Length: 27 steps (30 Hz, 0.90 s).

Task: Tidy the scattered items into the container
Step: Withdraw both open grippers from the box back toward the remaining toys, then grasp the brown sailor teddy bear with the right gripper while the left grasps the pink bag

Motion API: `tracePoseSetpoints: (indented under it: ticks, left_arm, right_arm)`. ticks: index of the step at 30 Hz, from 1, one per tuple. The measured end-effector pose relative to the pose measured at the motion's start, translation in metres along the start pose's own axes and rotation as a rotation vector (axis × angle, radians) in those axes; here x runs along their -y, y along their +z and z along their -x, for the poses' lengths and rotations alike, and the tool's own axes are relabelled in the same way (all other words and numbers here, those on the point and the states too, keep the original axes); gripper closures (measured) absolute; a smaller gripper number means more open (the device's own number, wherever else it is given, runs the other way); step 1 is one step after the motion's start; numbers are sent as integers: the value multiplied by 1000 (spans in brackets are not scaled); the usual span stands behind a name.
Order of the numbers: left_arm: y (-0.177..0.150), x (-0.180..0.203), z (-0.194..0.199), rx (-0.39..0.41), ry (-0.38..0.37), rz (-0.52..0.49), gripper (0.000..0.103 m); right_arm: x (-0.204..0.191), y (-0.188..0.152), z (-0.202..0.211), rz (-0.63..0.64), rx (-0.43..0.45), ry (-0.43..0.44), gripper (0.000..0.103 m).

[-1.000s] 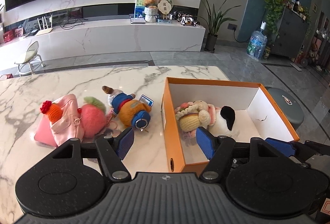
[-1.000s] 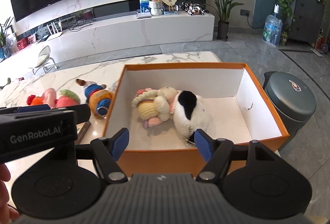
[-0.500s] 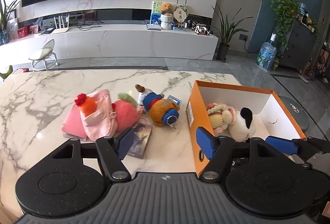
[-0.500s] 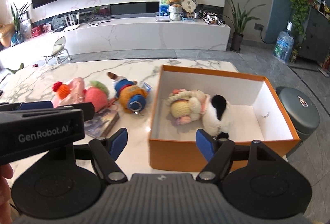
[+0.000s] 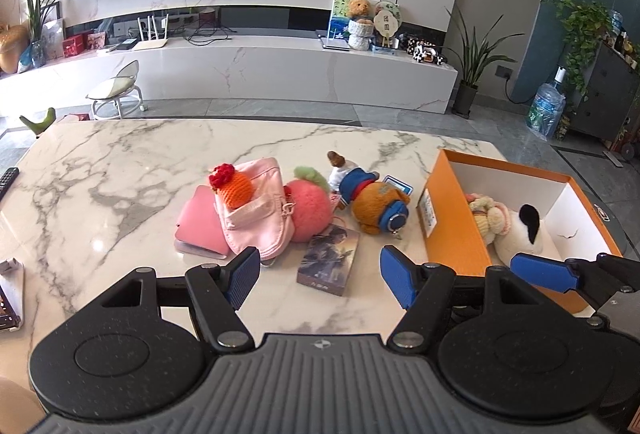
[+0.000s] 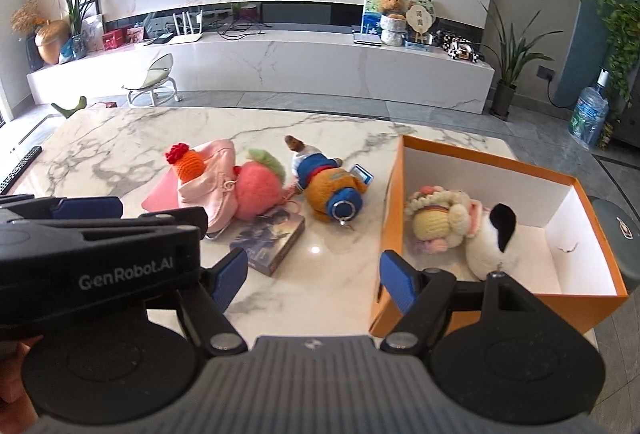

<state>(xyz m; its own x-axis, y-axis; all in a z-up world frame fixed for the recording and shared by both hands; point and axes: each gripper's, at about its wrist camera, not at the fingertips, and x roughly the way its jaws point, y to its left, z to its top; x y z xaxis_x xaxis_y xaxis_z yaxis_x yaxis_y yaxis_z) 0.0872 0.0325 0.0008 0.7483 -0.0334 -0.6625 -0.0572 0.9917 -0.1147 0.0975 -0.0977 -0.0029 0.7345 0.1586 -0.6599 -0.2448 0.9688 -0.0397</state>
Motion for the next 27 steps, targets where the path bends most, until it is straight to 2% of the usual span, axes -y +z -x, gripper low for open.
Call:
tracePoseSetpoints:
  ticks: [13, 27]
  left_arm:
    - [15, -26, -43, -63, 17, 31, 24]
    - [33, -56, -102, -115, 40, 100, 24]
  right_arm:
    - [-16, 18, -48, 24, -52, 40, 28]
    - [-10, 42, -113, 31, -87, 42, 30]
